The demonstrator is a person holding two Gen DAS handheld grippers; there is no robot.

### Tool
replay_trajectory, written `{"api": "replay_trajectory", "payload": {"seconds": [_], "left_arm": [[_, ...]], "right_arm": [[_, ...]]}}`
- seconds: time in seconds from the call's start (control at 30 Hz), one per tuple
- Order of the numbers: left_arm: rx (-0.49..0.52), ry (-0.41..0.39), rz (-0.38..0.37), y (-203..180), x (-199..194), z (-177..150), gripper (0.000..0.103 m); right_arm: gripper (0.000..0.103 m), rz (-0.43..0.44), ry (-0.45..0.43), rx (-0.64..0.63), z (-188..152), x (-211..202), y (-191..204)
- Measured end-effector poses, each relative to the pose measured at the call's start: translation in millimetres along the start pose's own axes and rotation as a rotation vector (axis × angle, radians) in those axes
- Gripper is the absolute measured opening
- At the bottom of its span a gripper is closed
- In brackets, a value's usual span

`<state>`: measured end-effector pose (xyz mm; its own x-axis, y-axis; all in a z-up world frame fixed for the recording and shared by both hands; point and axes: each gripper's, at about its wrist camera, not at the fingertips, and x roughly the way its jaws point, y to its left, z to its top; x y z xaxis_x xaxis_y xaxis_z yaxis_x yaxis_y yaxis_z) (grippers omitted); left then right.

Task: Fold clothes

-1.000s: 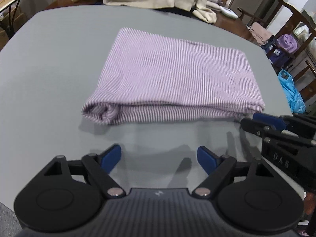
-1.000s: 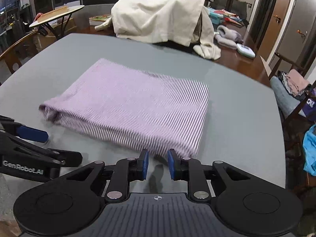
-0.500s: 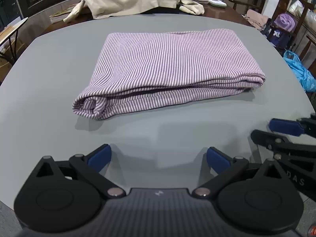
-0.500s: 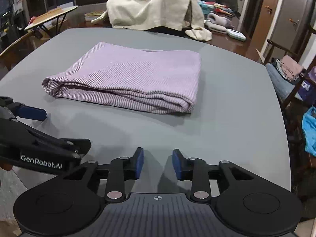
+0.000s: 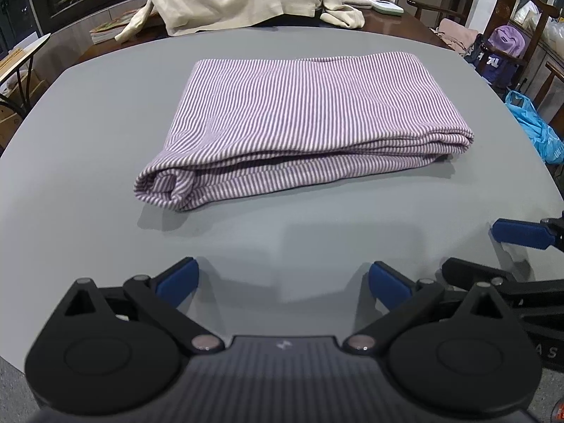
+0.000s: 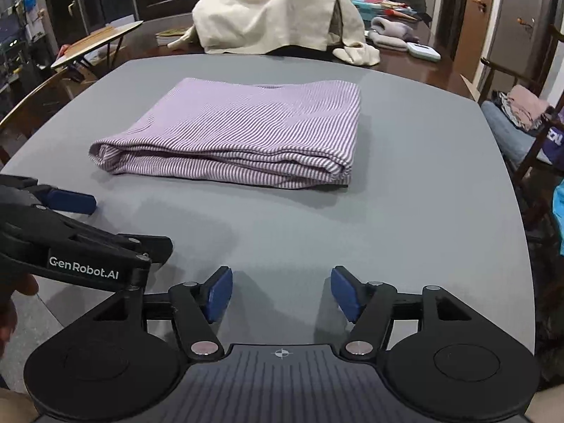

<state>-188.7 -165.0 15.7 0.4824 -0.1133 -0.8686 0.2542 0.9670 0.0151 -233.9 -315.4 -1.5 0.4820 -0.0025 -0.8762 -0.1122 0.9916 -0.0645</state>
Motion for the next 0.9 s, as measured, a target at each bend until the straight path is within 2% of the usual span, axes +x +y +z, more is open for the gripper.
{"api": "replay_trajectory", "payload": {"seconds": [0.37, 0.6, 0.9], "left_arm": [[0.003, 0.015, 0.001, 1, 1, 3, 0.103], [0.013, 0.025, -0.003, 1, 3, 5, 0.103], [0.042, 0.045, -0.022, 17, 13, 22, 0.103]], "right_arm": [[0.067, 0.013, 0.000, -0.023, -3, 3, 1], [0.090, 0.026, 0.010, -0.055, -3, 11, 10], [0.095, 0.012, 0.024, -0.035, 7, 22, 9]]}}
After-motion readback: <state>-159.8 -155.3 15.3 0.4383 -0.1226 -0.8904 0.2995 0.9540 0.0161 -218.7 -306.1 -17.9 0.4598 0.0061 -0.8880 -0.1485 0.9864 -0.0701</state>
